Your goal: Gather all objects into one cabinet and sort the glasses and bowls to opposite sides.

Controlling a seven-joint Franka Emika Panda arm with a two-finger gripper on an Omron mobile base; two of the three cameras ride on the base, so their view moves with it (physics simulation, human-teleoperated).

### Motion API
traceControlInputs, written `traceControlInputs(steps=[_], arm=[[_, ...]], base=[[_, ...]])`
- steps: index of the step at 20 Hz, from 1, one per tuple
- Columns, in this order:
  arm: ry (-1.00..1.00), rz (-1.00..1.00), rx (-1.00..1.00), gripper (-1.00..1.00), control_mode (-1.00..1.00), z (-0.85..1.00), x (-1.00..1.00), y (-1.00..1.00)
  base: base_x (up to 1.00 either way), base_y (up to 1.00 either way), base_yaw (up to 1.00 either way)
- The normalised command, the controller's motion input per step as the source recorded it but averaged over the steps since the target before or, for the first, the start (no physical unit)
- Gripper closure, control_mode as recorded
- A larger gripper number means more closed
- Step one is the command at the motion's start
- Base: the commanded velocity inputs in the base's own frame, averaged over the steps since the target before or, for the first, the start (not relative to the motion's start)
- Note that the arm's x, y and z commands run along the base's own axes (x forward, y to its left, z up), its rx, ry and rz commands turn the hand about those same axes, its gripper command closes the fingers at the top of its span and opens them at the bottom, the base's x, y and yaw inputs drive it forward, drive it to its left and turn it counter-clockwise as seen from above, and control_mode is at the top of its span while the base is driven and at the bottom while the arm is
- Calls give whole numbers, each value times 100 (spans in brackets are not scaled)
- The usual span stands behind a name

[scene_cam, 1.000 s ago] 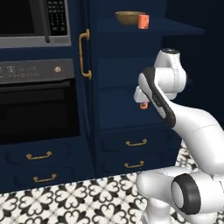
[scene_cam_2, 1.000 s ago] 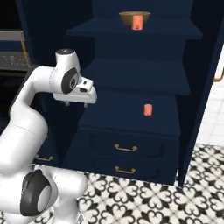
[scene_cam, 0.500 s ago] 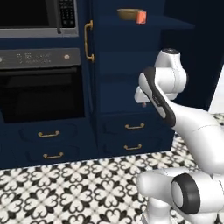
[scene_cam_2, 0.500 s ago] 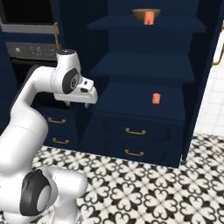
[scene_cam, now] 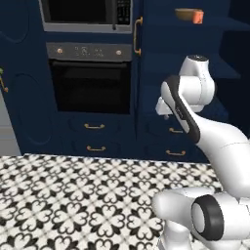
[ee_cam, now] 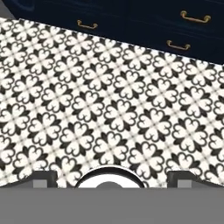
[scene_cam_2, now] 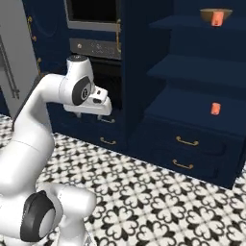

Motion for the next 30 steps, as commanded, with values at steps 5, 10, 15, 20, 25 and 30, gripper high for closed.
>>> traceControlInputs(steps=[5, 10, 15, 20, 25, 30], arm=[[0, 0, 0, -100, 100, 0, 0, 0], [0, 0, 0, -100, 100, 0, 0, 0], [0, 0, 0, -100, 100, 0, 0, 0], [0, 0, 0, -100, 100, 0, 0, 0], [0, 0, 0, -100, 100, 0, 0, 0], [0, 0, 0, -100, 100, 0, 0, 0]], base=[[-23, 0, 61], [-19, 3, 61], [-35, 11, 59], [-12, 26, 58], [-1, 17, 67], [0, 8, 65]])
